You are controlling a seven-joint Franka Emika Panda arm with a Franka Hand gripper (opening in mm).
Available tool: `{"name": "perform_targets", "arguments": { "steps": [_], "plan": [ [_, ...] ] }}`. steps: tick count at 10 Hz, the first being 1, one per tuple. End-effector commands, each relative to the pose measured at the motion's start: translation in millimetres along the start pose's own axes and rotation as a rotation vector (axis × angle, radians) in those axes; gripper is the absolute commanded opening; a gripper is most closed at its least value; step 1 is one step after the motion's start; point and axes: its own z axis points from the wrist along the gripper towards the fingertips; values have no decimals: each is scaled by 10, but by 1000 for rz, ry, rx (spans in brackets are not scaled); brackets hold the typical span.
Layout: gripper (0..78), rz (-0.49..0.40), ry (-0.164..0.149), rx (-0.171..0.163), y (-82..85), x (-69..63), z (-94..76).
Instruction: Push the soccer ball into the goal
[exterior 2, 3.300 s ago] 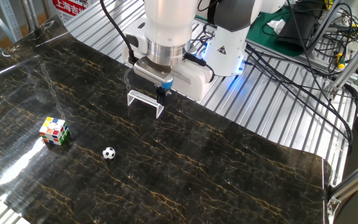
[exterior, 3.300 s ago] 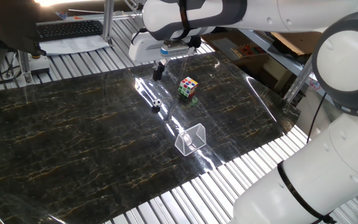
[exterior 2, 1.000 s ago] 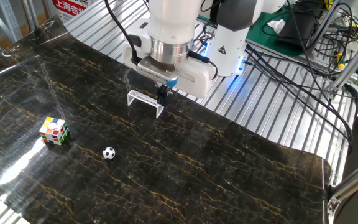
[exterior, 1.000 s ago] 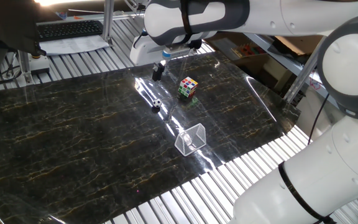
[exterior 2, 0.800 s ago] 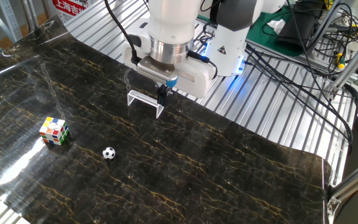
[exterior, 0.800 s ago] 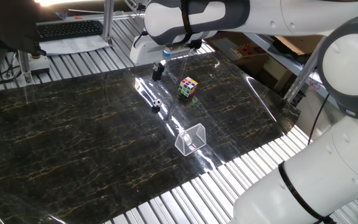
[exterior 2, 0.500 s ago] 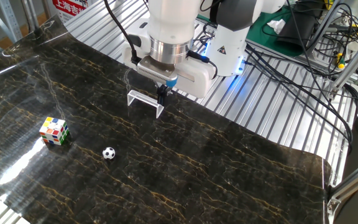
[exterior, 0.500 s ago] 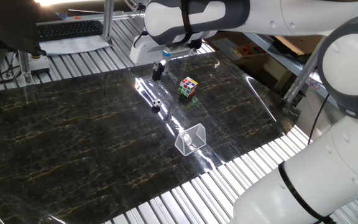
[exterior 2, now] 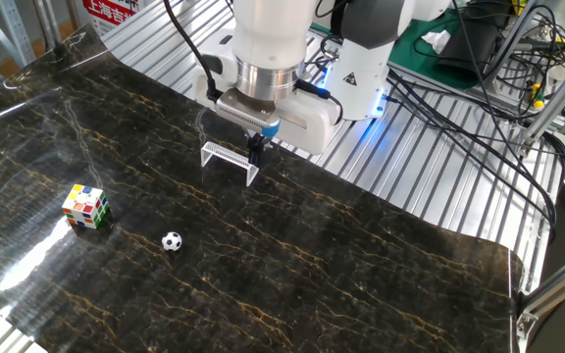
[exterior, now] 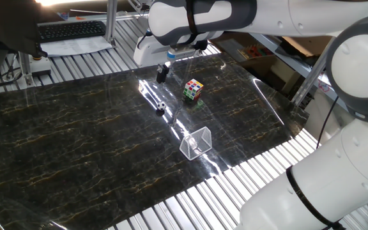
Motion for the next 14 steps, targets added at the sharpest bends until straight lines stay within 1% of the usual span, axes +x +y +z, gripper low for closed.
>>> {"name": "perform_targets", "arguments": {
  "steps": [1,8,14],
  "plan": [
    [0,1,-3,-1,-1,-7,-14],
    [0,5,-1,-6,7,-4,-17],
    [0,22,-6,-6,10,-3,-18]
  ]
}}
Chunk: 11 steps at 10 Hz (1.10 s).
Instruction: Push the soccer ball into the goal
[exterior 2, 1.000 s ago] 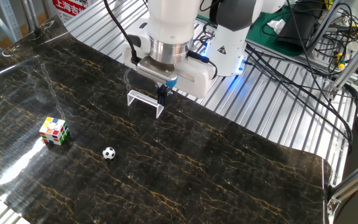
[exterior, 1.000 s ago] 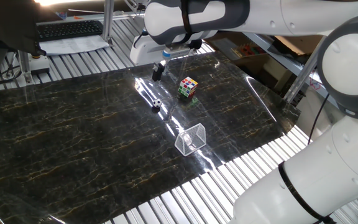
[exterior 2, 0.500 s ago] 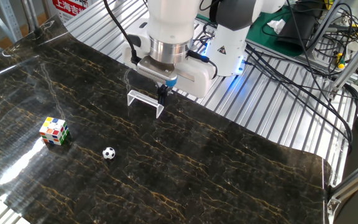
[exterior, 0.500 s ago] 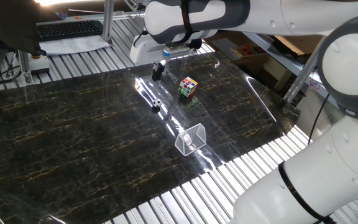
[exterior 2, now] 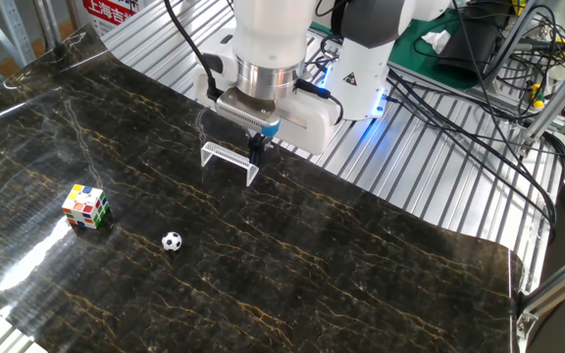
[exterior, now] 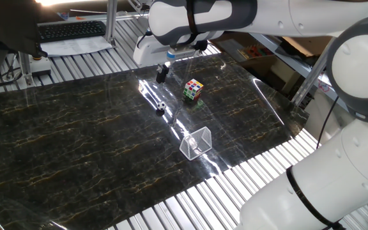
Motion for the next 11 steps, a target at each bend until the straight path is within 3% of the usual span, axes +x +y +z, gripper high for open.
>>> {"name": "perform_targets", "arguments": {
  "steps": [1,5,6,9,11],
  "plan": [
    [0,6,-5,-1,0,-6,-13],
    [0,12,-3,-10,14,-17,37],
    [0,18,-2,-17,42,-37,152],
    [0,41,2,-22,61,-71,268],
    [0,52,2,-8,78,-182,376]
  ]
}}
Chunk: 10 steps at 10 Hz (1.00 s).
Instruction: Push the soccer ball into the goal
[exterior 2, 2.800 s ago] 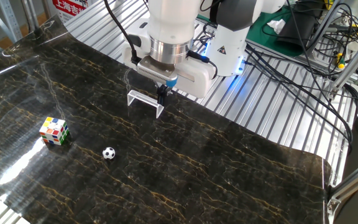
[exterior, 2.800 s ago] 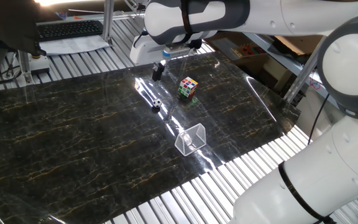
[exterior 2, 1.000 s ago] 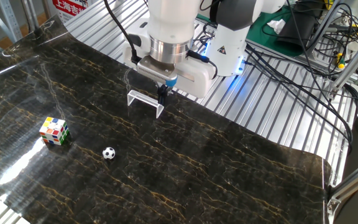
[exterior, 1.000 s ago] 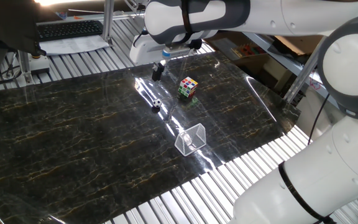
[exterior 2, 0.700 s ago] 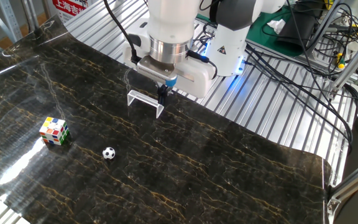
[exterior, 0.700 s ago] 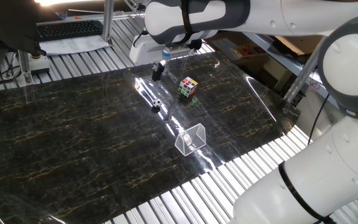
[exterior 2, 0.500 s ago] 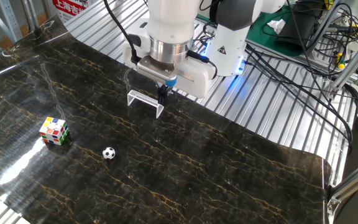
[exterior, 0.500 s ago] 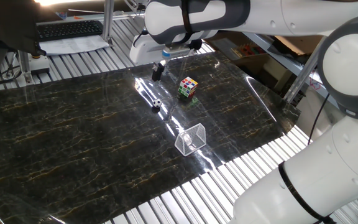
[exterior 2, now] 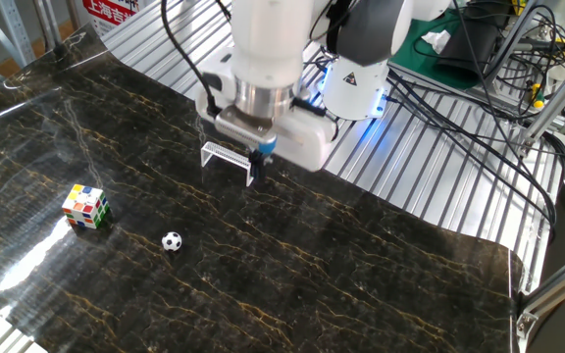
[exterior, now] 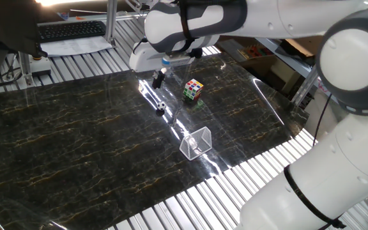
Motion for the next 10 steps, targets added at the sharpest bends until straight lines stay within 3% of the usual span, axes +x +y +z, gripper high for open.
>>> {"name": "perform_targets", "arguments": {
  "steps": [1,2,4,7,10],
  "plan": [
    [0,14,-12,14,8,-131,143],
    [0,34,-15,14,-38,-221,275],
    [0,22,-55,15,-180,-434,465],
    [0,-4,-113,26,-394,-727,607],
    [0,11,-118,34,-435,-789,756]
  ]
}}
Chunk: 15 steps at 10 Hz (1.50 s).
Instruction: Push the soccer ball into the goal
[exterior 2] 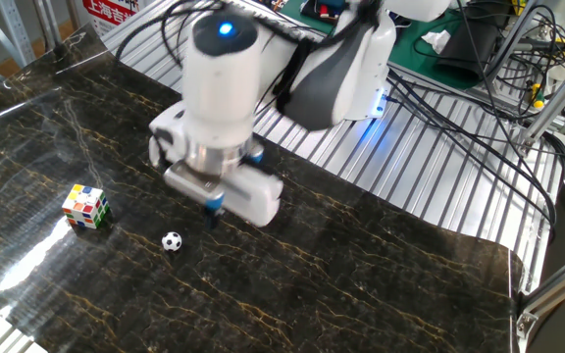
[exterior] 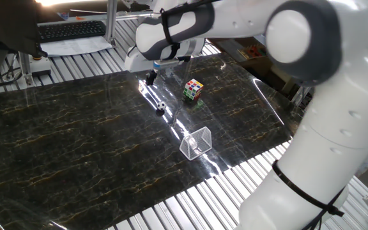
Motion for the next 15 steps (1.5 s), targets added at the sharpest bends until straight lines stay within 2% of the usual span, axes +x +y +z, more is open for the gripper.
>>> {"name": "perform_targets", "arguments": {
  "steps": [1,2,4,5,7,8,9,11,12,13,14,15],
  "plan": [
    [0,11,-25,26,-146,-118,311],
    [0,8,-6,23,-141,-104,295],
    [0,33,74,27,-141,-104,295],
    [0,46,103,31,-141,-104,295],
    [0,57,144,41,-141,-104,295],
    [0,57,141,38,-141,-104,295],
    [0,81,146,60,-141,-104,295],
    [0,78,142,65,-139,-107,297],
    [0,79,142,67,-105,-192,375],
    [0,89,145,97,-32,-405,597],
    [0,69,131,151,-27,-504,790],
    [0,58,119,133,-62,-530,901]
  ]
}}
